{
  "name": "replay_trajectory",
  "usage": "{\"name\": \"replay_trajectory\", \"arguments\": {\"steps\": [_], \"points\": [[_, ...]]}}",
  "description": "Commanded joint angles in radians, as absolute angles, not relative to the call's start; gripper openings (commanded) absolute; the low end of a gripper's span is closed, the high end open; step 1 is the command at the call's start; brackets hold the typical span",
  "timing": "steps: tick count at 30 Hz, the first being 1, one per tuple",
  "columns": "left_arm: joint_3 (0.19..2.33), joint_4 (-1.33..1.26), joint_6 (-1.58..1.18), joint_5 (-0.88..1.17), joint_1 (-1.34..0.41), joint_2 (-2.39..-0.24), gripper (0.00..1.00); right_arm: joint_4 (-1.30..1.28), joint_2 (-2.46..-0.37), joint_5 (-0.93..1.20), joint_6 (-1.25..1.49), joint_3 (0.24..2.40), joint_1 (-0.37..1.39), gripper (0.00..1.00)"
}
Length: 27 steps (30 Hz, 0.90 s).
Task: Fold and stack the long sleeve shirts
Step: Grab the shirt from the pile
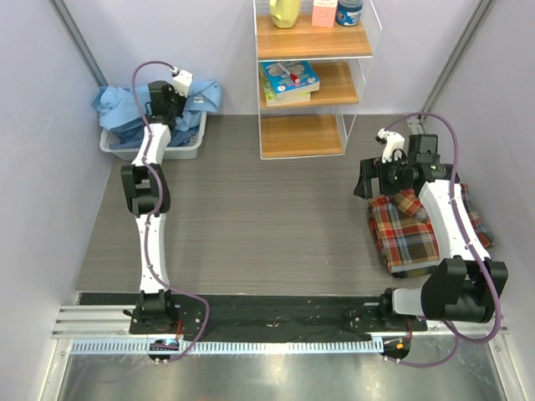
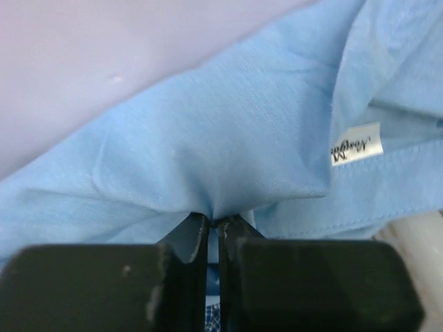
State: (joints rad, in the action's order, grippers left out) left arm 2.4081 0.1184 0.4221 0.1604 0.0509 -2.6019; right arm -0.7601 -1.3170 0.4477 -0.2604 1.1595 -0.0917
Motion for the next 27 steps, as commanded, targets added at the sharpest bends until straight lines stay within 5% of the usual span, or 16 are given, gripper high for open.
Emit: {"name": "replay_trajectory", "arguments": {"steps": [1,20,27], "points": [[2.411,-0.054,0.321,0.163,0.08,-2.43,0.0,-0.752,-1.331,0.489,-0.264,1.224,-0.091,1.0],[2.215,0.238,-0.194,0.497,0.169,-1.58,0.0,-0.735,-1.33,0.641,-0.241,1.365,-0.057,1.0],[1.912,0.545,-0.083,0.623,-0.024,-1.385,0.06,-0.787,-1.356,0.715,-0.232,1.405,-0.057,1.0]]}}
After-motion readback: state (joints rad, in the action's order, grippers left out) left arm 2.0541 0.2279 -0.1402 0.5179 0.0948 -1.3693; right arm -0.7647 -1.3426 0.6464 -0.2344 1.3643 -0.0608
